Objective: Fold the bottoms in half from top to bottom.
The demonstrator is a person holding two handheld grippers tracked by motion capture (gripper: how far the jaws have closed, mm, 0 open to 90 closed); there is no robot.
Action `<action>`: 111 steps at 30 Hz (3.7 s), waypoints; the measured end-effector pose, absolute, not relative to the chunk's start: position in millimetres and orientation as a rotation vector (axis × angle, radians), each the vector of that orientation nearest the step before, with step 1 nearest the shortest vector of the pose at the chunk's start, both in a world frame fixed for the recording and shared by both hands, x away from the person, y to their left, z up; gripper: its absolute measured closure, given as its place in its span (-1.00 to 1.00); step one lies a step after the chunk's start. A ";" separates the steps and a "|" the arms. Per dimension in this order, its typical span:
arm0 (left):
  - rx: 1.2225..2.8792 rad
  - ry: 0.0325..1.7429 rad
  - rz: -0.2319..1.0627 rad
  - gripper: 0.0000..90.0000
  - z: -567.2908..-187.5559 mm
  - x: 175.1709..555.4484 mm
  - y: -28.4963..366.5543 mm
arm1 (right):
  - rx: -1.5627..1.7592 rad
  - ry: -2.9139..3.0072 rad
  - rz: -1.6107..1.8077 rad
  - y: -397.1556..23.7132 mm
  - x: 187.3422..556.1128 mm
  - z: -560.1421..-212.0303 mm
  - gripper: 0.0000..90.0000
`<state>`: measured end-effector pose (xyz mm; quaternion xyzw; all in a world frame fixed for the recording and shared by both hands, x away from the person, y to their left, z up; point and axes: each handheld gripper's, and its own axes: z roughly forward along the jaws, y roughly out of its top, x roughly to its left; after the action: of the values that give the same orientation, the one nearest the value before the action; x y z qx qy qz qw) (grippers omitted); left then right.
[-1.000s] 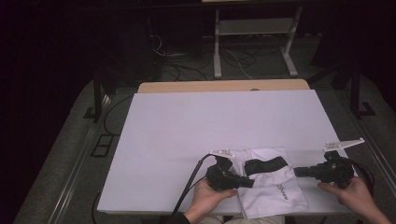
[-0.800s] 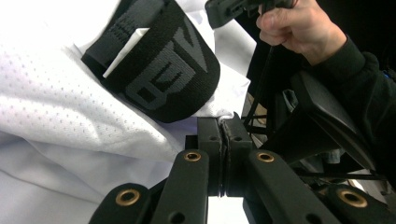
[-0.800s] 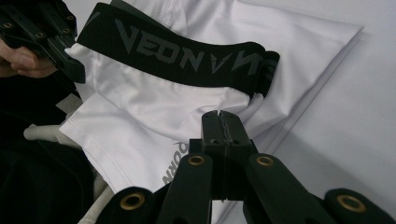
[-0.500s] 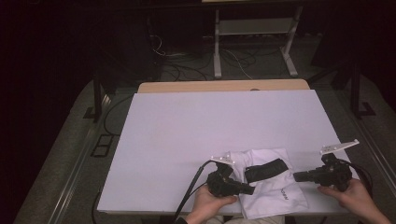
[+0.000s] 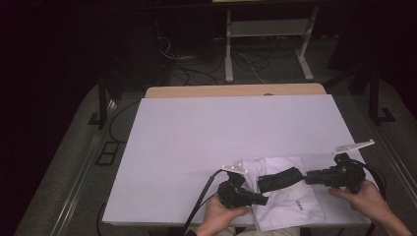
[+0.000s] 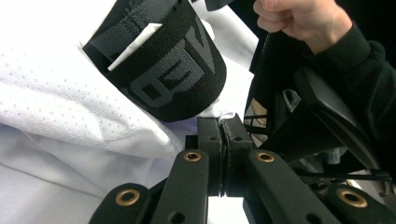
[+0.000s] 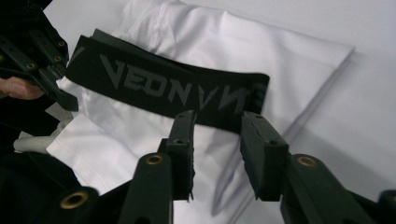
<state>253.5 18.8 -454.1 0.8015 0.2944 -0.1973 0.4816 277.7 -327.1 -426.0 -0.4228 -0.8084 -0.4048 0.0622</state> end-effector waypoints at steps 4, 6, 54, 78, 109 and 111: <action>1.972 0.706 -0.460 0.94 -453.4 251.7 18.2 | -1.252 -2.463 -1.221 -320.0 283.2 -424.7 0.24; 1.990 0.696 -0.433 0.94 -452.2 250.3 17.2 | -1.243 -2.474 -1.218 -316.2 286.8 -424.0 0.18; 1.994 0.687 -0.430 0.93 -454.0 251.5 16.0 | -1.244 -2.518 -1.189 -299.4 319.5 -438.0 0.88; 2.024 0.704 -0.410 0.87 -456.0 251.6 15.9 | -1.068 -2.382 -1.408 -314.3 281.7 -406.9 0.92; 2.060 0.698 -0.240 0.03 -449.6 243.4 18.0 | -0.956 -2.366 -1.286 -323.8 246.1 -421.2 0.92; 2.063 0.700 -0.210 -0.09 -447.2 242.6 18.8 | -0.958 -2.366 -1.284 -324.7 245.2 -420.9 0.92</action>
<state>242.6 18.8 -447.2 0.8375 0.2844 -0.0854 0.4587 245.2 -324.7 -420.9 -0.3319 -0.8198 -0.4447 0.1415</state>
